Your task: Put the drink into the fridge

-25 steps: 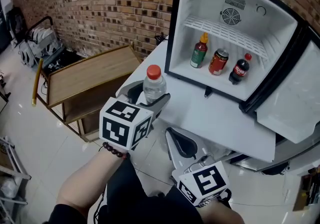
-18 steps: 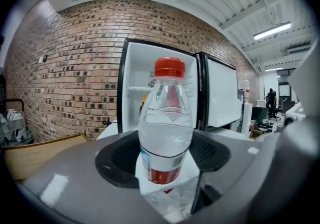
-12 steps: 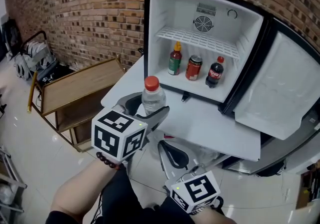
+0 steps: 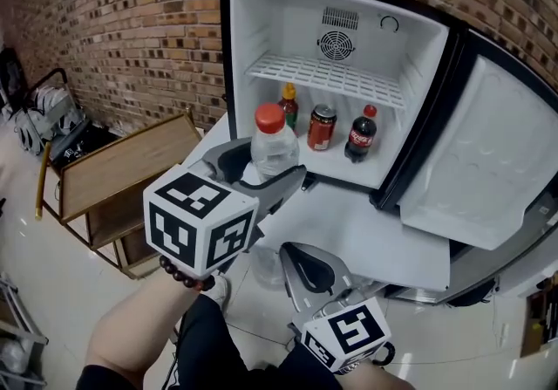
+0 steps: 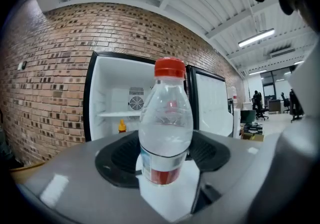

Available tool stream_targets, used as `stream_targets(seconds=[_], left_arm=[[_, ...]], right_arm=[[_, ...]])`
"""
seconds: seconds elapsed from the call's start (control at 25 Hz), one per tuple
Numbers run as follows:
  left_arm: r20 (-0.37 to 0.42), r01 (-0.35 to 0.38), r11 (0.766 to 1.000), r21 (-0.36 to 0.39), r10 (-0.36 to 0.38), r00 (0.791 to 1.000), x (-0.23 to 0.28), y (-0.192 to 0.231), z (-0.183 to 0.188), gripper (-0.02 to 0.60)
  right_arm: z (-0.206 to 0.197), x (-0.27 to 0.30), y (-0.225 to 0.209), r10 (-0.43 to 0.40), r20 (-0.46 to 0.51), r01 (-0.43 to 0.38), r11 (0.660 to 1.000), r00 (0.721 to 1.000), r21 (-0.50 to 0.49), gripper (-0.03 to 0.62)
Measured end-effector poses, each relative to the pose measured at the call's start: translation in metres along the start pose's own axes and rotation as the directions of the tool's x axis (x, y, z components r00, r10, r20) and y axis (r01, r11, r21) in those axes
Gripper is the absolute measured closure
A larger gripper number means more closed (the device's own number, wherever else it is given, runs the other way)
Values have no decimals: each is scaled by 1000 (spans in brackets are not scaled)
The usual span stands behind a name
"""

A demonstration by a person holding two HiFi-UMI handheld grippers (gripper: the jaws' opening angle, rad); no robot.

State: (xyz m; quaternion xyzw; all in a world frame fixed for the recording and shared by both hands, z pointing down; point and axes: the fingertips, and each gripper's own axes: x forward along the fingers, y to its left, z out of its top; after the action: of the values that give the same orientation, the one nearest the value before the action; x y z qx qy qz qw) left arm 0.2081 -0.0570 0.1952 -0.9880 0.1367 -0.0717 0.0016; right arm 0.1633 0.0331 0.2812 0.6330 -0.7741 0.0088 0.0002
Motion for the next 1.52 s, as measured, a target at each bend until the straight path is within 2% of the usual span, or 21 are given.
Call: stream_targets(seconds=[0.28,0.76,1.16,1.52], left_arm=[[21,30,999,15,-30,999,37,15,29,270],[63,43,998,51,-47,997,112,52,94,268],[27,53,998,31,-54,998,159,79,115,268],[-2,24,1000,11,-24,1000,193,108,124,268]], right_arm=[[7,11,-31,-37,11,37,999,999,-9,594],[34,19,-107,-150,51,153,987,987,-56,594],[49,37,-144,-161,85,167,984,983,-65,594],[56,49,-166,-166,98,172,983,981,-65,594]])
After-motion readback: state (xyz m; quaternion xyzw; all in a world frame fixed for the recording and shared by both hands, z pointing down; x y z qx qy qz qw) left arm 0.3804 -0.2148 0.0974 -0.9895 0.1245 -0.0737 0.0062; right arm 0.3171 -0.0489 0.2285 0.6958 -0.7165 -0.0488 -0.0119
